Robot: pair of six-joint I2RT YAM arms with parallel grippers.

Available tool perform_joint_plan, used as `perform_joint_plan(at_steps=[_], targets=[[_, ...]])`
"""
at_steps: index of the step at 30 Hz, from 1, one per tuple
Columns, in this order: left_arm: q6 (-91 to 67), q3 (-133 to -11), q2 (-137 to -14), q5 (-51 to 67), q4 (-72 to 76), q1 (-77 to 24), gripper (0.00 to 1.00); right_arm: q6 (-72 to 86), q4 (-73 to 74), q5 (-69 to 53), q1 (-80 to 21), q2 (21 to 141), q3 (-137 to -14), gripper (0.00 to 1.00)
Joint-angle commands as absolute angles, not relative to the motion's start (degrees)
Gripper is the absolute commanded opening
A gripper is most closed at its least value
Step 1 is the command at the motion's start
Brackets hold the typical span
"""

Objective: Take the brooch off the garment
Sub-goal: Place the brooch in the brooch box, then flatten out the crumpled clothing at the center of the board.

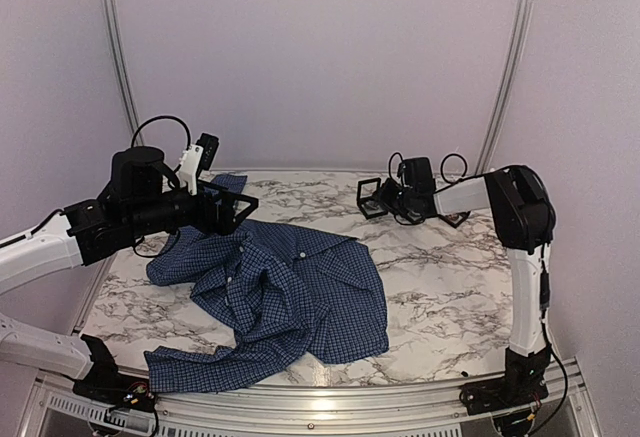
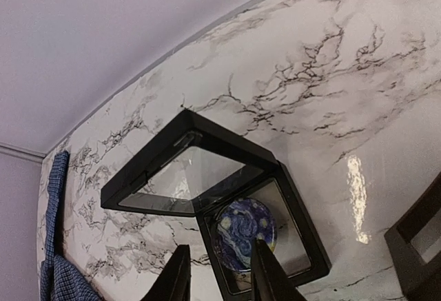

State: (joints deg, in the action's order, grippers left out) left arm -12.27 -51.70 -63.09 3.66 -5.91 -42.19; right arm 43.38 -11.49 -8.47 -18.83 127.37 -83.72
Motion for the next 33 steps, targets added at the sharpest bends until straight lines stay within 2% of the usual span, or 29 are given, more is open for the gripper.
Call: perform_joint_plan(at_steps=[1, 9, 18, 26, 33], targets=[[-14.1, -52.3, -63.8, 4.4, -4.3, -41.7, 0.99, 43.2, -11.2, -8.9, -18.9, 124.2, -82.2, 0.29], [-20.2, -51.0, -63.6, 0.6, -4.3, -40.8, 0.99, 43.6, -11.9, -9.5, -20.6, 119.5, -77.9, 0.29], [-30.1, -47.6, -61.7, -8.8, -8.6, -36.9, 0.99, 41.2, -11.0, -9.1, -25.6, 112.9, -73.2, 0.34], [-39.2, -41.6, -59.8, -8.6, -10.6, -27.9, 0.99, 35.8, -8.2, -7.7, -30.5, 110.1, -71.1, 0.44], [-44.9, -33.9, -56.7, -4.9, -9.2, -18.5, 0.99, 28.7, -4.2, -5.6, -33.9, 109.8, -70.1, 0.57]])
